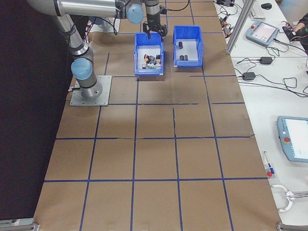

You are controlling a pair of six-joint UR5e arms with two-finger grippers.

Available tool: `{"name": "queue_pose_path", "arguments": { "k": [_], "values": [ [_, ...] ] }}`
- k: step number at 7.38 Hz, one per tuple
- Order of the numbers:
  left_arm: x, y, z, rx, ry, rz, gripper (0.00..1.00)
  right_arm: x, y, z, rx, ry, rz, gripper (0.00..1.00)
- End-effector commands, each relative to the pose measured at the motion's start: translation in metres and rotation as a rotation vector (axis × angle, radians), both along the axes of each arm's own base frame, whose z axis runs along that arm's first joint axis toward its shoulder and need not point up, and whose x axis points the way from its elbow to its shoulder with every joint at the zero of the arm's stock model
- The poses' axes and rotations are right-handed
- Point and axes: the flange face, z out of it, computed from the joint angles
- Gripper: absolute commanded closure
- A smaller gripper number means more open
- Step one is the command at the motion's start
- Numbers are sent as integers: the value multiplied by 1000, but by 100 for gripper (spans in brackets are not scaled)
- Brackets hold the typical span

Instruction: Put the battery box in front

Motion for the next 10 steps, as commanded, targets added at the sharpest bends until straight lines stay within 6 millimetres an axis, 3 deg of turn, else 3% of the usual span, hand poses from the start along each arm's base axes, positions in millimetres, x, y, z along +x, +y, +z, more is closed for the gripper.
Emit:
{"name": "queue_pose_path", "arguments": {
  "k": [1,2,4,5,7,10],
  "values": [
    [0,0,-2,4,0,0,0,-57,-22,31,-79,-34,-350,0],
    [1,4,-4,9,-1,1,0,-58,-24,34,-97,-60,-514,0],
    [6,4,-9,20,-2,0,0,-43,-30,18,-14,-237,-918,0],
    [6,4,-8,18,-1,-15,0,-42,-41,15,-8,-263,-1029,0],
    [6,4,-9,21,-1,-17,0,-43,-69,27,-1,-240,-1041,0],
    [5,4,-9,22,5,-18,0,-21,-72,26,-13,-180,-1008,0]
  ]
}}
